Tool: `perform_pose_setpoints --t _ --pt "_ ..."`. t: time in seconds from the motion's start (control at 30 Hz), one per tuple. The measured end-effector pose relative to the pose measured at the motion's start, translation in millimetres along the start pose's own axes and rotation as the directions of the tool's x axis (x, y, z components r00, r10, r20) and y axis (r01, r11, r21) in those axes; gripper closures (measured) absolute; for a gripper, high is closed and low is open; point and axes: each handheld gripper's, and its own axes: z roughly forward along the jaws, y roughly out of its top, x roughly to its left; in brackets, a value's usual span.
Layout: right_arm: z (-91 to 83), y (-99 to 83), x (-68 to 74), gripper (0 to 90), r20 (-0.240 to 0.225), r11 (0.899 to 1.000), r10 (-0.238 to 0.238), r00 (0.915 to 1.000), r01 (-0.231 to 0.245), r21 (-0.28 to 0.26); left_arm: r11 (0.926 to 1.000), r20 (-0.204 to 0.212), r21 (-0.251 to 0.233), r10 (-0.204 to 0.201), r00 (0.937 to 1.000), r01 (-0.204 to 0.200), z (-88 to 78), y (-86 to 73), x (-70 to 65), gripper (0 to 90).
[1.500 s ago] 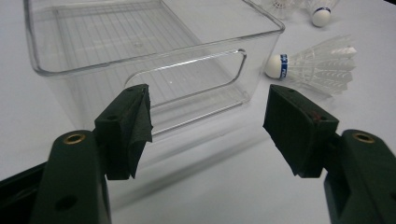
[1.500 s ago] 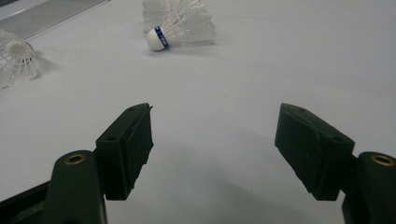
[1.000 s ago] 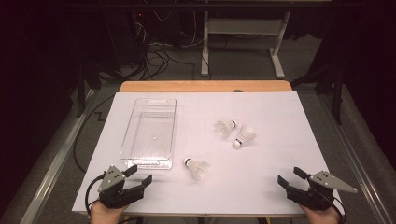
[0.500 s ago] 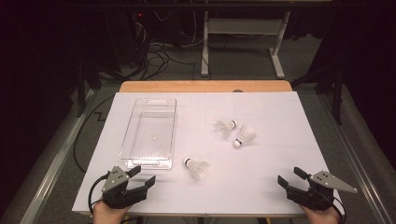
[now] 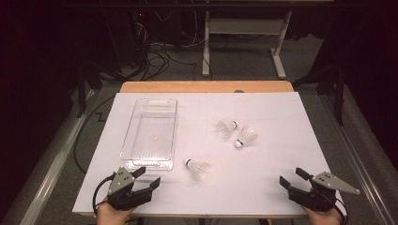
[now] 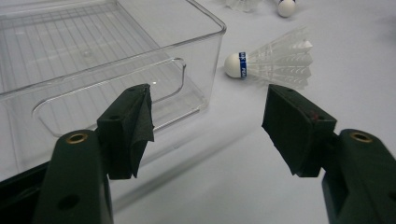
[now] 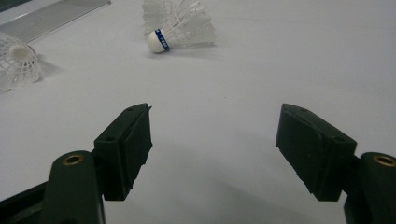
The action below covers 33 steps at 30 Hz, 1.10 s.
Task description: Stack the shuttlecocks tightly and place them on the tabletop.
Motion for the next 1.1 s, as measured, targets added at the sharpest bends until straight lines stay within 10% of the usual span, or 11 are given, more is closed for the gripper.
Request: perform_pose_setpoints --t 1.1 --pt "0.1 0.5 1.1 27.3 -0.016 1.0 -0.002 0.9999 0.002 -0.004 0.9968 0.052 0.045 0.064 0.9966 -0.067 18.6 15.9 -30.6 35.4"
